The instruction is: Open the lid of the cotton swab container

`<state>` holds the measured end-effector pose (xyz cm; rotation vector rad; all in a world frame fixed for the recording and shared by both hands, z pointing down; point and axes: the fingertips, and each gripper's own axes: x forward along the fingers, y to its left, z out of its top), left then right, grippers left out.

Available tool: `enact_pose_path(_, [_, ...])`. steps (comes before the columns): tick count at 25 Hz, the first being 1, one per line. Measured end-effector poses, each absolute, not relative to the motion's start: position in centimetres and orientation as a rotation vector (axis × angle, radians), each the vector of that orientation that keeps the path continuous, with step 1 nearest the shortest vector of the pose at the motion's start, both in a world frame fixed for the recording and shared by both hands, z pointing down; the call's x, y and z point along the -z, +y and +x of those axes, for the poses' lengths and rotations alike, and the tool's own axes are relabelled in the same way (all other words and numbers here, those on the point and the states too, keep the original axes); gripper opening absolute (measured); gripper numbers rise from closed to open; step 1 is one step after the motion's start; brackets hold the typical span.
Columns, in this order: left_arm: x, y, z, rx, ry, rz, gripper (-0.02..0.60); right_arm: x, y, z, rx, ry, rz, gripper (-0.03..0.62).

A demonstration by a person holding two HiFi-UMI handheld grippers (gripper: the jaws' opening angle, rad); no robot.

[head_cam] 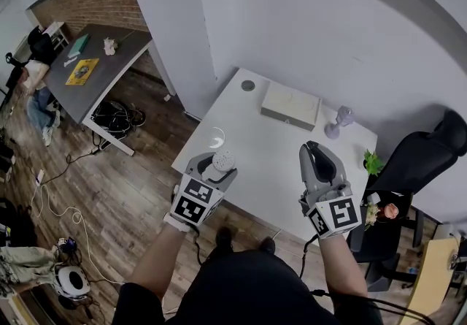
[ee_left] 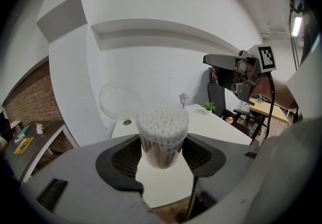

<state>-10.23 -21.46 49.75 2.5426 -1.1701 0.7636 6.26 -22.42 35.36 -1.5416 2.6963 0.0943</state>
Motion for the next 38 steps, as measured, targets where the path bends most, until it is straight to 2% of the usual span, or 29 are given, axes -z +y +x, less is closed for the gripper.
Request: enact_pose_path(38, [-49.4,-19.6,-7.1,-0.765,-1.194,2.537,0.247,-35.6,-20.6,7.4,-0.093,2.747,-1.407,0.021])
